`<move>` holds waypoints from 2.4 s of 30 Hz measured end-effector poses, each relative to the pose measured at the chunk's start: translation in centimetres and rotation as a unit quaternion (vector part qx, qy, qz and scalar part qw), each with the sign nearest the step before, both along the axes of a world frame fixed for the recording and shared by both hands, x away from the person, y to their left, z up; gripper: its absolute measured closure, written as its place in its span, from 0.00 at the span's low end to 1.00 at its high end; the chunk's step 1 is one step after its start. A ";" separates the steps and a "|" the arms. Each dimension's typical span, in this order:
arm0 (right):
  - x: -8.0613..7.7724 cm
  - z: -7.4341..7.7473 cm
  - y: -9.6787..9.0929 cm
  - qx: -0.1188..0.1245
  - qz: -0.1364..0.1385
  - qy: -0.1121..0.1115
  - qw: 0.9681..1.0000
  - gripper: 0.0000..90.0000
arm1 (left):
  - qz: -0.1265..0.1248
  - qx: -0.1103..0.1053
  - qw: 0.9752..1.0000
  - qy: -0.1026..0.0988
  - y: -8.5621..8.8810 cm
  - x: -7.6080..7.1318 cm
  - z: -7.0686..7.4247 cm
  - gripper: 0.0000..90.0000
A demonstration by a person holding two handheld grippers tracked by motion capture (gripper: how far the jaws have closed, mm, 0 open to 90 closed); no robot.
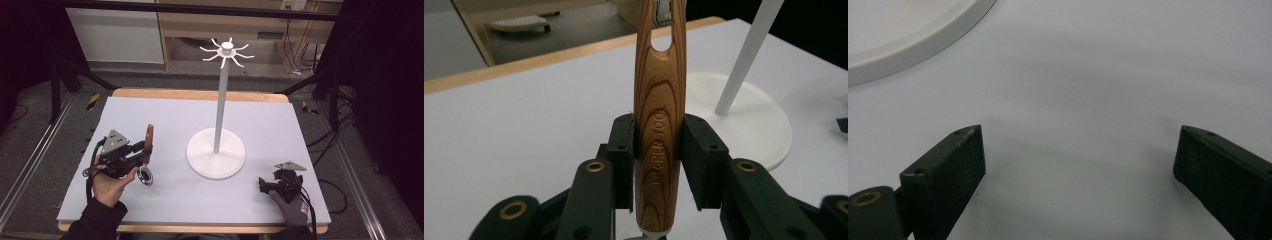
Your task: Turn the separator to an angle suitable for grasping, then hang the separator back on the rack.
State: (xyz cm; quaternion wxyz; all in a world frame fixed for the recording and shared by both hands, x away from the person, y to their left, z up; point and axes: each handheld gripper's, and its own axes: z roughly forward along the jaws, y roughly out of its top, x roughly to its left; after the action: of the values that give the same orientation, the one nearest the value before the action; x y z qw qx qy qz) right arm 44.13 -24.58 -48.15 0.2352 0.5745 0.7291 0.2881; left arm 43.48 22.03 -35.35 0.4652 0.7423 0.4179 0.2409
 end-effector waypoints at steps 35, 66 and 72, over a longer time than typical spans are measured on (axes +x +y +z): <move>0.0 0.1 -0.1 0.001 -0.002 -0.003 1.000 0.07 | -0.026 -0.069 0.993 -0.090 -1.0 -0.4 7.3 0.75; 0.0 0.1 -0.2 0.005 0.000 -0.004 1.000 0.07 | -0.049 -0.094 0.987 -0.122 -4.6 0.8 12.0 0.75; 0.0 0.1 -0.2 0.005 -0.001 -0.003 1.000 0.07 | -0.054 -0.102 0.986 -0.124 -4.9 1.2 12.8 0.75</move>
State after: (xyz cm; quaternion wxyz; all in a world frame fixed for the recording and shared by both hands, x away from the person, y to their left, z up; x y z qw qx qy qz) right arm 44.13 -24.77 -48.06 0.2353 0.5754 0.7263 0.2933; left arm 44.65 17.09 -22.52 0.5990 0.6769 0.3384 0.2616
